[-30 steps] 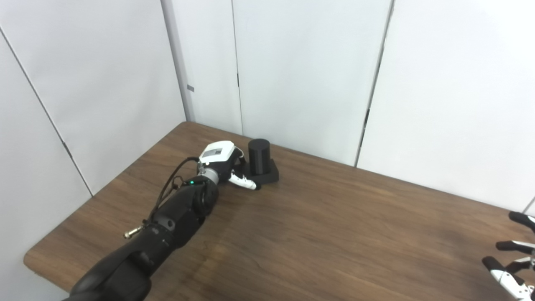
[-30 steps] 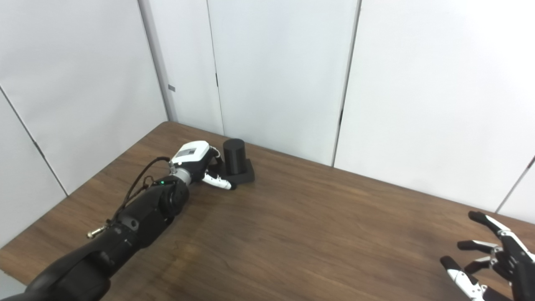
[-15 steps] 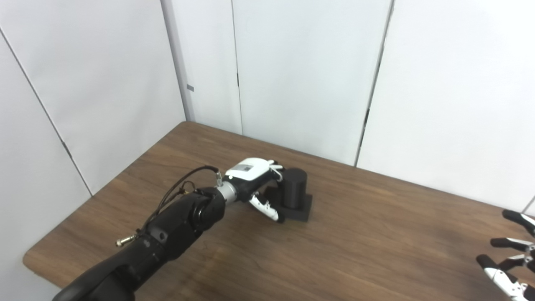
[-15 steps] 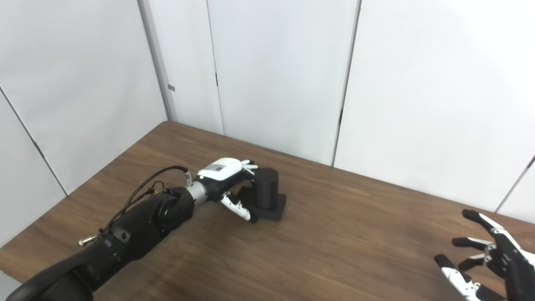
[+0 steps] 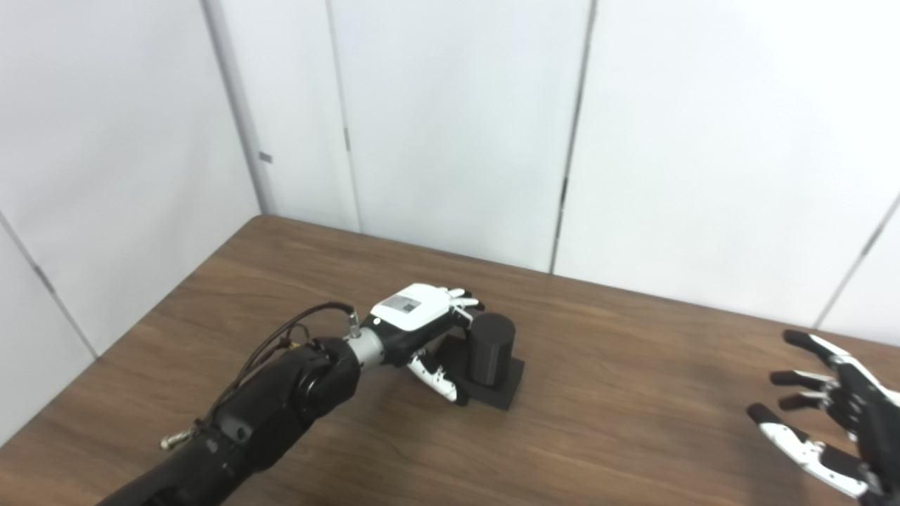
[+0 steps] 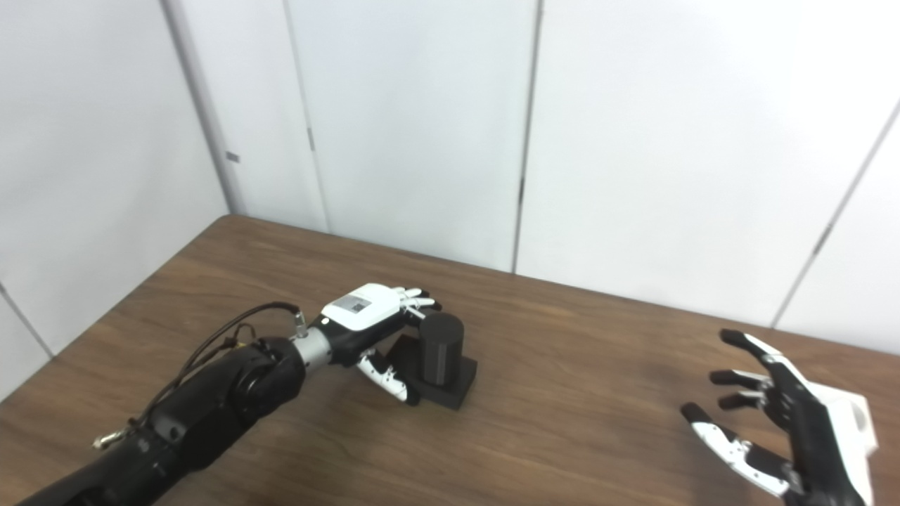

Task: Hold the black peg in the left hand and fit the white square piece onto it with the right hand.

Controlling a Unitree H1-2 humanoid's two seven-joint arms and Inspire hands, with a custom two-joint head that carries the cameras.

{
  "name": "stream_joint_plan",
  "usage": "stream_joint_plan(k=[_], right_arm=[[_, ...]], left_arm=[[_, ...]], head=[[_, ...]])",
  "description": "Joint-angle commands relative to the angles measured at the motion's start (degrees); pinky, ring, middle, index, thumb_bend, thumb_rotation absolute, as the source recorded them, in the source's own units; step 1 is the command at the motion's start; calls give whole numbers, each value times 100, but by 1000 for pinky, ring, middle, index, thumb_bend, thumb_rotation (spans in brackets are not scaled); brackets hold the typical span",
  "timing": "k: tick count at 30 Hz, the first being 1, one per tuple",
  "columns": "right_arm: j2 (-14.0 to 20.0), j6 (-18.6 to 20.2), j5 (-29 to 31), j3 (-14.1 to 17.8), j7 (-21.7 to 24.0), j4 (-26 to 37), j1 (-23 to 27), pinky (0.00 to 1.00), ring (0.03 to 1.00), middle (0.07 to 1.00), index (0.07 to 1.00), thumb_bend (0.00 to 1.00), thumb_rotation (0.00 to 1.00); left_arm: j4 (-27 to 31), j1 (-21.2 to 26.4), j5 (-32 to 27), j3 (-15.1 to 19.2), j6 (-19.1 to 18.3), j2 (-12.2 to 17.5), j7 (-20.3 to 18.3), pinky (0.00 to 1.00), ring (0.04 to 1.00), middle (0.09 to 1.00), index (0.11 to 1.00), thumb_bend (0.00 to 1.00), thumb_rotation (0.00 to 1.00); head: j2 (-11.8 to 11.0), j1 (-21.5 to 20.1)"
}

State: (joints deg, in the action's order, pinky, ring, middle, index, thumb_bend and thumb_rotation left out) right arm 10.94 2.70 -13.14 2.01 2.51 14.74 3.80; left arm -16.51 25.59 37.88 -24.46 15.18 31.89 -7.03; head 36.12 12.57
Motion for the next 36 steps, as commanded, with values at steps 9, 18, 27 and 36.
stream_joint_plan(k=[9,18,27,36], right_arm=[[51,-1108,-99,20,-317,-499,217,472,654,846,758,475,0],[-64,-1164,-197,-21,-392,-584,291,455,637,845,783,492,0],[-145,-1120,-341,-171,-453,-568,316,468,648,848,764,503,0],[-138,-1063,-476,-168,-467,-425,337,472,648,840,764,501,0]], left_arm=[[-2,-82,267,-363,828,-297,86,866,935,902,486,523,58],[148,-64,167,-480,1062,-377,-136,868,944,907,487,523,59],[24,41,376,-822,1168,-448,-94,860,934,897,488,523,62],[-241,215,573,-1263,1165,-453,-140,853,928,892,489,524,64]], head=[[187,-796],[356,-1412],[387,-1836],[373,-2259]])
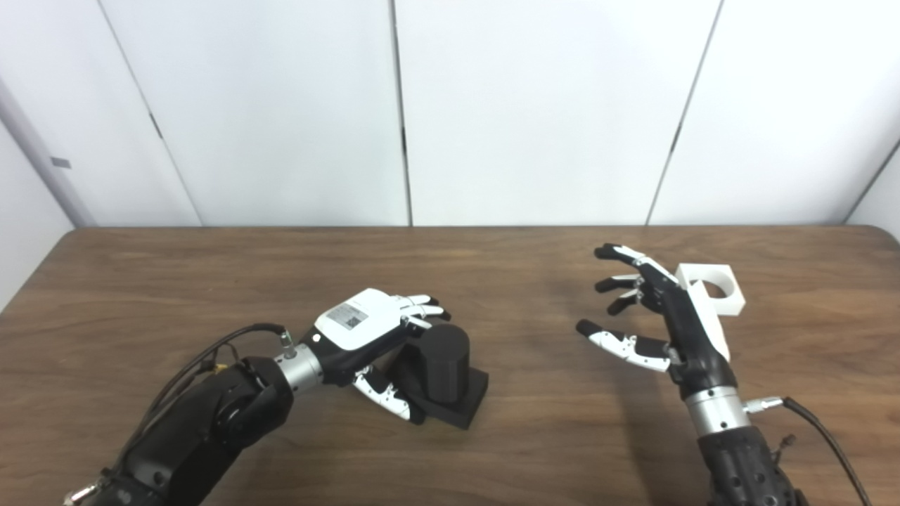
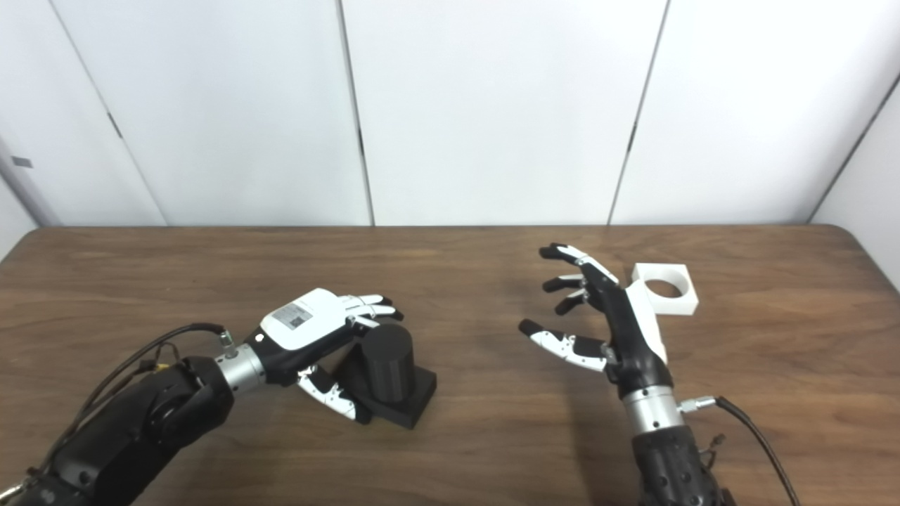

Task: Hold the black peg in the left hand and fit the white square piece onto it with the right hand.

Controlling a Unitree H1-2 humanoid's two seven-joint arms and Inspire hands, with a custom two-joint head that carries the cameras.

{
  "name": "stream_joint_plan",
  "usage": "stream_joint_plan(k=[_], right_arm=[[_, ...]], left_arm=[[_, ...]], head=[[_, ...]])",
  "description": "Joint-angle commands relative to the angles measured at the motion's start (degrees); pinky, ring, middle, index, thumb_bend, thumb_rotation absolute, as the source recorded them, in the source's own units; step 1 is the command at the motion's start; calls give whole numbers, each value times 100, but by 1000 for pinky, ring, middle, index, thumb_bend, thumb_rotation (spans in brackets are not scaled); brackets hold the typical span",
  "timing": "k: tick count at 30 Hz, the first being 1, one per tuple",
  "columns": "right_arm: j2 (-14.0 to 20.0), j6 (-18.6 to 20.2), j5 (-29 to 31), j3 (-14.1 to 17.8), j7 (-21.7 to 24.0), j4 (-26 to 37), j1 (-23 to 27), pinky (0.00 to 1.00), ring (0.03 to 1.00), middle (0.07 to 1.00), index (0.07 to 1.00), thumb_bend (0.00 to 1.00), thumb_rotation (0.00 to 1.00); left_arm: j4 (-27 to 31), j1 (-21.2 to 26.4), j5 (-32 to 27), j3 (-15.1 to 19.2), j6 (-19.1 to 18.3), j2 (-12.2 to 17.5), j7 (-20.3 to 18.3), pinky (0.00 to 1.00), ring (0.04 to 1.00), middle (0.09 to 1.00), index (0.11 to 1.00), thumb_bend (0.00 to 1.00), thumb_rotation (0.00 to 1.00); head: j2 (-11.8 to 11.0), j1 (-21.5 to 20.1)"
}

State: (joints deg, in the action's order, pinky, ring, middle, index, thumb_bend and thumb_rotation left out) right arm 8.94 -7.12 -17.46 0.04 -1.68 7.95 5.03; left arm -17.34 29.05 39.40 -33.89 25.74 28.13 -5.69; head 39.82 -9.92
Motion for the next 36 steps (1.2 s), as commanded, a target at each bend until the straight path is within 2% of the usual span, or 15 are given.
stream_joint_plan(k=[1,3,7,10,11,17,18,19,21,24,27,31,36], right_arm=[[87,-80,-74,25,-34,272,211,473,648,836,769,503,0],[226,30,-110,26,99,388,227,478,651,831,777,516,0],[651,552,-283,62,526,753,370,514,678,832,796,605,23],[1242,1049,-1127,-78,1009,1086,575,584,741,841,834,667,127],[1411,1206,-1348,-115,1181,1178,646,615,785,850,840,696,129],[2213,1868,-2418,-338,2029,1375,1101,687,852,892,840,808,132],[2384,2021,-2571,-398,2340,1408,1208,694,859,899,842,817,134],[2542,2155,-2647,-457,2666,1429,1312,767,901,934,863,845,132],[2767,2347,-2747,-550,3183,1455,1481,835,942,968,884,868,129],[2961,2482,-2969,-688,3621,1386,1696,878,967,983,883,914,125],[3041,2561,-3351,-817,3825,1255,1854,907,983,987,881,927,124],[3110,2637,-3776,-906,4029,943,2074,932,997,997,894,915,158],[3102,2665,-3967,-894,4102,589,2236,953,1000,1000,899,900,159]], left_arm=[[-166,-129,429,-332,103,-77,-303,859,930,895,489,524,63],[-164,-118,470,-368,99,-66,-331,862,931,896,489,524,63],[-192,-91,572,-450,103,-10,-308,856,924,890,489,524,62],[-205,-77,548,-486,104,56,-355,862,924,886,490,524,63],[-223,-76,541,-502,109,74,-320,857,918,881,489,524,62],[-292,-77,453,-618,117,223,-123,848,905,869,489,524,60],[-297,-69,418,-666,116,268,-72,847,904,868,489,524,59],[-304,-60,391,-708,116,309,-34,832,897,863,489,524,59],[-313,-45,343,-772,115,371,17,823,894,862,489,524,58],[-338,-24,232,-844,116,446,58,813,888,859,488,524,57],[-344,-11,168,-897,116,508,103,806,882,851,488,524,56],[-463,42,85,-1083,117,583,320,794,874,844,488,524,55],[-654,151,44,-1365,117,653,608,788,870,849,488,524,57]], head=[[-6,-79],[-30,-228],[-133,-560],[-245,-854],[-272,-915],[-510,-1437],[-571,-1583],[-602,-1660],[-664,-1791],[-770,-1998],[-851,-2151],[-939,-2276],[-970,-2350]])
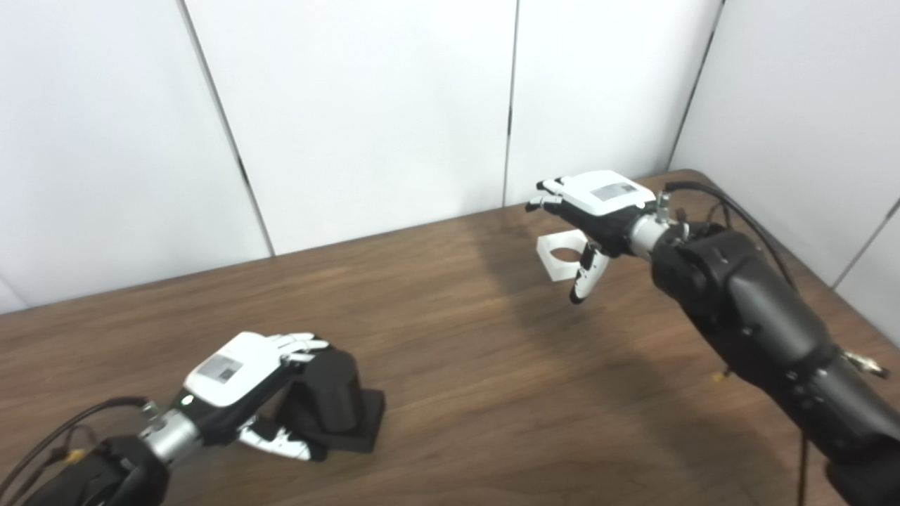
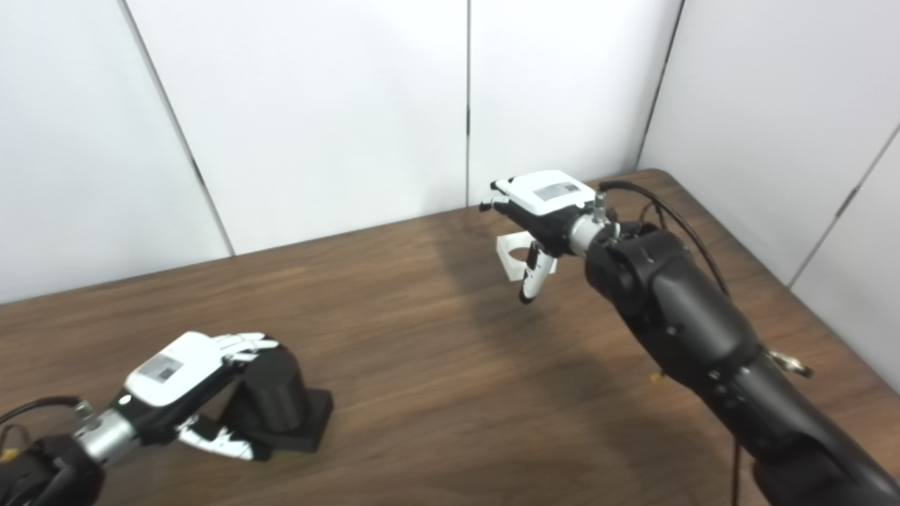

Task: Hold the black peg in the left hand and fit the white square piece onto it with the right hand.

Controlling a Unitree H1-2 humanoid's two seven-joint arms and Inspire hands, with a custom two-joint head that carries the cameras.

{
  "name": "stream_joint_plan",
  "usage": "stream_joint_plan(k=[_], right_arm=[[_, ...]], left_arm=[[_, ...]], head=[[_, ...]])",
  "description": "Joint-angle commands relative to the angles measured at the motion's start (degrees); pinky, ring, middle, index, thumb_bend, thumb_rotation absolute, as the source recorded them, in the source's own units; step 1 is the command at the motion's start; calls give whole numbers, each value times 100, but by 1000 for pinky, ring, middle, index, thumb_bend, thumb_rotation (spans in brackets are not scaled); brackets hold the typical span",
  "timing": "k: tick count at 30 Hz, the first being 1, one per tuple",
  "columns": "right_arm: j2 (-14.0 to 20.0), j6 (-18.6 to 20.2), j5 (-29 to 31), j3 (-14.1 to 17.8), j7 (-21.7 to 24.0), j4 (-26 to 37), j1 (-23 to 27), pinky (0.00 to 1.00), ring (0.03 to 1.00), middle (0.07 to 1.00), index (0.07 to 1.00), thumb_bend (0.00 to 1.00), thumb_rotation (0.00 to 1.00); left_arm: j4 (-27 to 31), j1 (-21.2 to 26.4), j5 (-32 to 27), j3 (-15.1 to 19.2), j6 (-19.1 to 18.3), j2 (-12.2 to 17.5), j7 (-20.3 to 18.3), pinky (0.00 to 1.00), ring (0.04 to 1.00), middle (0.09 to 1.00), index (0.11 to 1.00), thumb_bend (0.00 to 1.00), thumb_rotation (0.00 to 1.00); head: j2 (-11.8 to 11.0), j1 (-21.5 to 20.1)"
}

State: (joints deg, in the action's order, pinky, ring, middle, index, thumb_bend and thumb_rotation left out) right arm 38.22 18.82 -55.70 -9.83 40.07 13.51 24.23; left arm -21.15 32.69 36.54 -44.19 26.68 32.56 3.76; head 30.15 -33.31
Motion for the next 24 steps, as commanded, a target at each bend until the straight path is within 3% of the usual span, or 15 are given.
stream_joint_plan(k=[1,9,24], right_arm=[[169,67,-178,86,-94,-76,346,957,1000,1000,900,899,156],[166,-143,-337,-56,-392,-890,592,948,1000,1000,910,917,167],[64,-172,-304,-403,-1019,-2154,999,898,960,986,931,948,145]], left_arm=[[-304,-193,326,-385,23,223,-296,788,870,851,489,524,57],[-471,-86,311,-684,23,268,10,807,886,869,489,524,59],[-479,-104,303,-793,24,300,172,815,885,867,489,524,60]], head=[[-10,-28],[-11,-34],[13,10]])
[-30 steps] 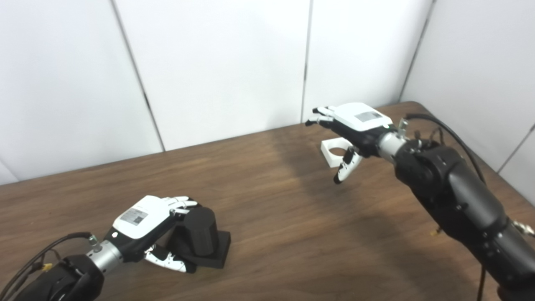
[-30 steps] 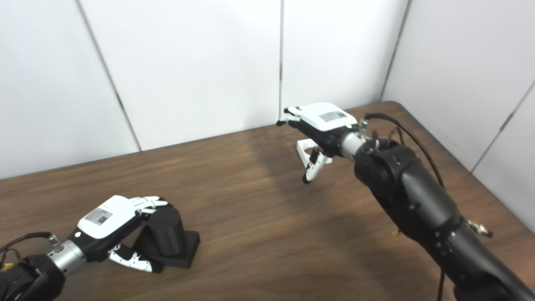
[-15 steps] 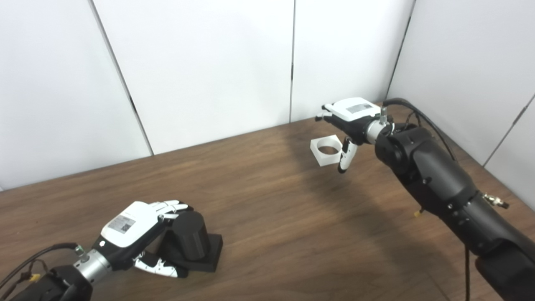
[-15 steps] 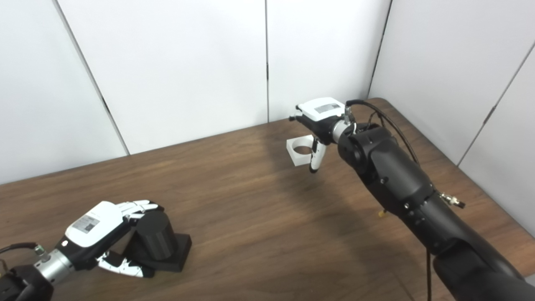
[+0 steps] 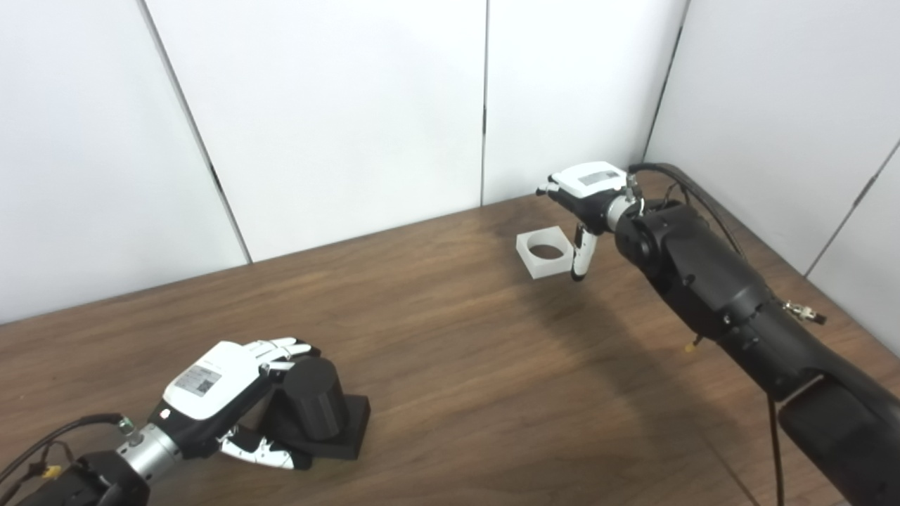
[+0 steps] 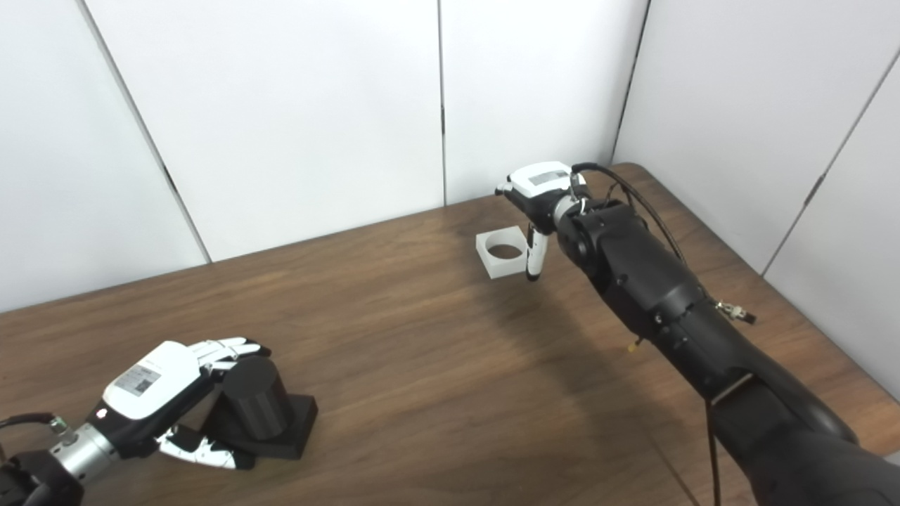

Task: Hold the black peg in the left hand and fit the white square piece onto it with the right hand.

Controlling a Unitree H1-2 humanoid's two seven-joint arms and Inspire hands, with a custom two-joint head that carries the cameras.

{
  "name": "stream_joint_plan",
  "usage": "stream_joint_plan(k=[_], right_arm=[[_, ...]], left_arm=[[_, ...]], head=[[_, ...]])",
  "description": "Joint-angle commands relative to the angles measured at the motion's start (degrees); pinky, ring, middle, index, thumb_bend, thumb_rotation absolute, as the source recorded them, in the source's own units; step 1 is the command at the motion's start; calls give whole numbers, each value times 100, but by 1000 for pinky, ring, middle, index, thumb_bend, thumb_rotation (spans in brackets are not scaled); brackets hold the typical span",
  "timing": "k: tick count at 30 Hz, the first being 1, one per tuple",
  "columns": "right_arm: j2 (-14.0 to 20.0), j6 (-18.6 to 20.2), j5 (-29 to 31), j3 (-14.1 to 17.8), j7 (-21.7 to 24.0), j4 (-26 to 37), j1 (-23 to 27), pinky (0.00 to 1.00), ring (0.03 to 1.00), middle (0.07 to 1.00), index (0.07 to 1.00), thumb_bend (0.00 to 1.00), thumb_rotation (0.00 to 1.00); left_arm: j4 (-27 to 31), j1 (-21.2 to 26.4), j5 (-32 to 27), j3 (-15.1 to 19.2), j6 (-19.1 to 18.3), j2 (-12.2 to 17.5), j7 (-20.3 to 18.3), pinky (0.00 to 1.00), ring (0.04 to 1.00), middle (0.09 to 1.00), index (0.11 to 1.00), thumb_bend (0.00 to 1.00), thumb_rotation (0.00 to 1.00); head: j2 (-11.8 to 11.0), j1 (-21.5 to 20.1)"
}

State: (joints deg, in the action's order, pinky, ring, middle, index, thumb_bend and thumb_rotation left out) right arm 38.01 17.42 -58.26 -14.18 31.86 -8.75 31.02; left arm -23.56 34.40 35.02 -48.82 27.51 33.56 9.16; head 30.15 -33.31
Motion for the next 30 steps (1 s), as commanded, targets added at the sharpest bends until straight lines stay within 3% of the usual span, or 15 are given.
stream_joint_plan(k=[1,10,21,30], right_arm=[[61,-29,-36,9,-242,23,326,895,957,983,924,942,148],[-204,-214,260,-93,-820,-466,345,842,942,956,897,874,182],[-467,-203,560,-267,-934,-1113,613,846,919,947,861,841,173],[-478,-77,665,-426,-968,-1498,749,852,906,927,831,809,159]], left_arm=[[-230,-274,436,-345,-59,213,-340,812,883,864,489,524,60],[-134,-306,375,-336,-59,271,-352,820,882,862,489,524,59],[-93,-306,339,-271,-60,218,-516,816,884,859,489,524,58],[-26,-333,306,-259,-60,227,-496,805,879,859,489,524,57]], head=[[21,10],[83,51],[55,146],[81,159]])
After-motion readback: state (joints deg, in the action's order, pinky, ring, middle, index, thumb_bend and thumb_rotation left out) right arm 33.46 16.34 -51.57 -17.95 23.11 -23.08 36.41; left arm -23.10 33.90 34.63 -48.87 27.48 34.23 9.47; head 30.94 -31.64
